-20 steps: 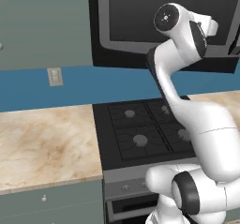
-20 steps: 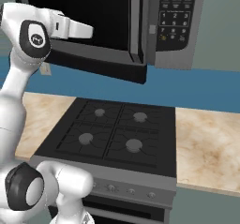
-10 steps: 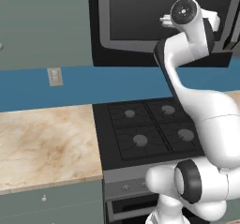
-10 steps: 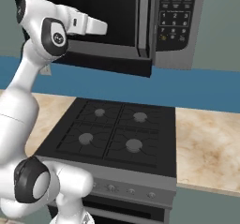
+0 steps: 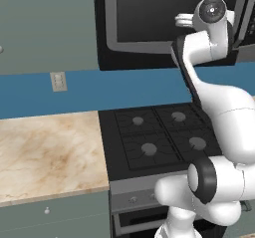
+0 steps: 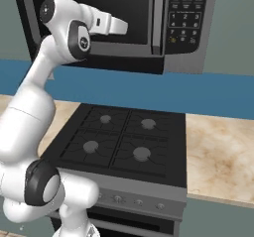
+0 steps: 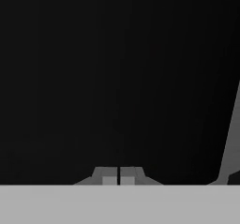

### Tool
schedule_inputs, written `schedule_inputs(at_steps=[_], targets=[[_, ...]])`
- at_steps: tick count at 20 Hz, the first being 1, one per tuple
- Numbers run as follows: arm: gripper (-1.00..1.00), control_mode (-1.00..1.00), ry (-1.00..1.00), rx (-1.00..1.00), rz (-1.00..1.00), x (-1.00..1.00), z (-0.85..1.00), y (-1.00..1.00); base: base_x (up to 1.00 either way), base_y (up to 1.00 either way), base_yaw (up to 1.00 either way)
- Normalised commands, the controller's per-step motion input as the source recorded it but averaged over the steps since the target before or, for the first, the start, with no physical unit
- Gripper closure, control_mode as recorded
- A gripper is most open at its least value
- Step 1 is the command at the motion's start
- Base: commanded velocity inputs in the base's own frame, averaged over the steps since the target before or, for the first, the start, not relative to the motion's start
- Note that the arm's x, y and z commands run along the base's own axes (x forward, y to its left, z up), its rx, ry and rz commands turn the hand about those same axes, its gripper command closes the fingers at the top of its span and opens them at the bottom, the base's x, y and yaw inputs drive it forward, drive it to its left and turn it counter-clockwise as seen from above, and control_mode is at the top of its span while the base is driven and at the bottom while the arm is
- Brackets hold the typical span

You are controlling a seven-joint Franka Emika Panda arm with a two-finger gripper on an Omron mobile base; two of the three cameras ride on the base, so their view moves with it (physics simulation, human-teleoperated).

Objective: Transport the fish from the fridge to the microwave and turn on the microwave.

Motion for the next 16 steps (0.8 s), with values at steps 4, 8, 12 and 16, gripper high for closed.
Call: schedule_inputs(at_steps=[4, 8, 12, 16], targets=[[1.00, -1.00, 0.00, 0.07, 0.13, 0.35, 0.00, -0.14, 0.00, 0.00, 0.00], [1.00, -1.00, 0.00, 0.08, 0.12, 0.28, 0.00, -0.09, 0.00, 0.00, 0.00], [1.00, -1.00, 0.00, 0.07, 0.08, 0.25, 0.00, -0.02, 0.00, 0.00, 0.00], [1.00, -1.00, 0.00, 0.05, 0.08, 0.29, 0.00, 0.00, 0.00, 0.00, 0.00]])
